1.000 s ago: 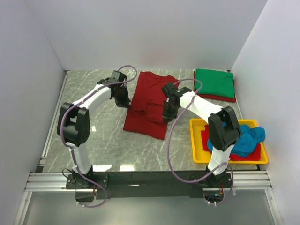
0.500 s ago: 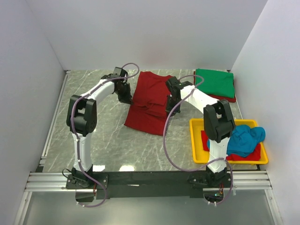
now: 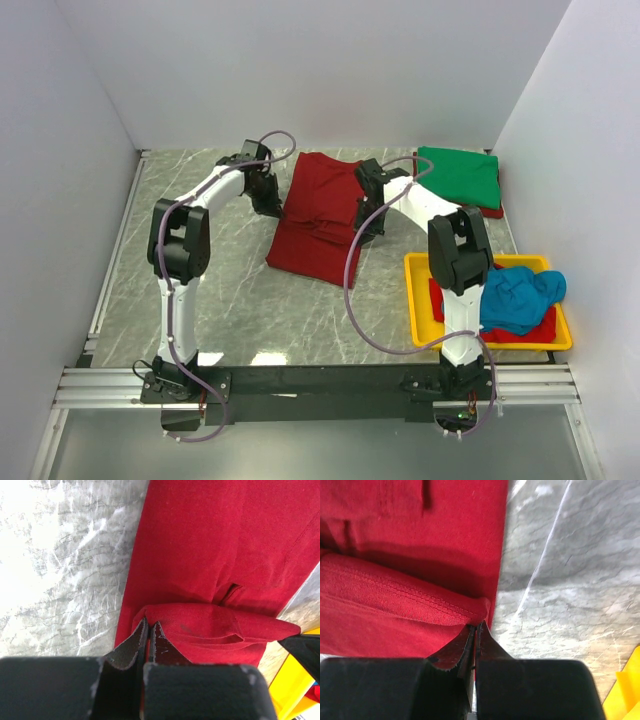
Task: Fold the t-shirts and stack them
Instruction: Fold the tshirt
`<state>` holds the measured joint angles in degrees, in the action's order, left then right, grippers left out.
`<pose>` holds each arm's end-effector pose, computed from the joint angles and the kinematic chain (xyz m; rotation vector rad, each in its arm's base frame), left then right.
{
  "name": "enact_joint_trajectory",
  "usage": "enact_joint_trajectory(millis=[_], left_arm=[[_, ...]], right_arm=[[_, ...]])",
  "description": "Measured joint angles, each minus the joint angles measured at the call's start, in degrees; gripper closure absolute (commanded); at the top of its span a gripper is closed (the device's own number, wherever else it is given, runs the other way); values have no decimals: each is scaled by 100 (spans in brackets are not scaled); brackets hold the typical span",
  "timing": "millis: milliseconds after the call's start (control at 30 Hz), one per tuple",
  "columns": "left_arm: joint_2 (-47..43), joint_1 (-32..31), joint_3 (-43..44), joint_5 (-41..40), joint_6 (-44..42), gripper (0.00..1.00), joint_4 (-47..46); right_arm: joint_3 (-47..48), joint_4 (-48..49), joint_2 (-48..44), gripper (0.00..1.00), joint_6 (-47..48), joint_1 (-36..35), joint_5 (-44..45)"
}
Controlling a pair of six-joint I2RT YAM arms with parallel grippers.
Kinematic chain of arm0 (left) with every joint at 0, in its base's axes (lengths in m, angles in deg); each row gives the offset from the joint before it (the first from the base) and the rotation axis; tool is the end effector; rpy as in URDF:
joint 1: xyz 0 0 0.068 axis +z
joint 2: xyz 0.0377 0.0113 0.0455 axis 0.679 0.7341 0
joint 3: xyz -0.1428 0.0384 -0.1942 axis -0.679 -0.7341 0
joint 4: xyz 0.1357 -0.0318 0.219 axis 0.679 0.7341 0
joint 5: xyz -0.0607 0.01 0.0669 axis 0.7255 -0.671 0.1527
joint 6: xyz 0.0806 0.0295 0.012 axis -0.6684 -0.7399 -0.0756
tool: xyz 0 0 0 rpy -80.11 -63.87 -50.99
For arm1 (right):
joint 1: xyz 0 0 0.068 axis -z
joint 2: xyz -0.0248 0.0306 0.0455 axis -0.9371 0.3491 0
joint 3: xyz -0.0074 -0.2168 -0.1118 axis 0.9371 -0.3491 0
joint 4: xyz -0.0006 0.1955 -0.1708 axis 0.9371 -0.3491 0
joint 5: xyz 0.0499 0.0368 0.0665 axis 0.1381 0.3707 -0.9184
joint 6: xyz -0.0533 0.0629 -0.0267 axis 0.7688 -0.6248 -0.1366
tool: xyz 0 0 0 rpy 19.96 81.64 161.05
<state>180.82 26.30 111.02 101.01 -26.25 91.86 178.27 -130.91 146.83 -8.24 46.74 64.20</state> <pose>0.4435 -0.1523 0.1361 -0.2143 2.7398 -0.5991 0.3771 0.1669 0.1235 0.2480 2.9492 0.2961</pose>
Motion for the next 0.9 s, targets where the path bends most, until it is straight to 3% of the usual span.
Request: enact_joint_trajectory(millis=[267, 333, 367, 400, 433, 467, 567, 733, 900], left_arm=[[87, 0, 7, -24, 2, 100, -17], [87, 0, 7, -26, 4, 98, -48], [87, 2, 9, -33, 4, 94, -61], [87, 2, 22, -50, 9, 84, -48], [90, 4, 42, -66, 0, 75, -46], [92, 7, 85, -81, 2, 59, -28], [92, 22, 223, -170, 37, 41, -44], [46, 52, 179, -273, 44, 35, -125], [-459, 70, -557, -273, 17, 33, -280]], right_arm=[[201, -13, 157, 100, 15, 166, -79], [330, -11, 256, 94, 50, 201, -120], [417, -35, 317, 87, 70, 214, -138], [507, -46, 387, 72, 94, 229, -149], [568, -46, 435, 65, 109, 245, -157], [660, -81, 485, 59, 125, 264, -155], [833, -166, 494, 50, 184, 319, -153], [1019, -138, 391, 48, 197, 372, -149], [647, 15, -44, 48, 179, 354, -216]])
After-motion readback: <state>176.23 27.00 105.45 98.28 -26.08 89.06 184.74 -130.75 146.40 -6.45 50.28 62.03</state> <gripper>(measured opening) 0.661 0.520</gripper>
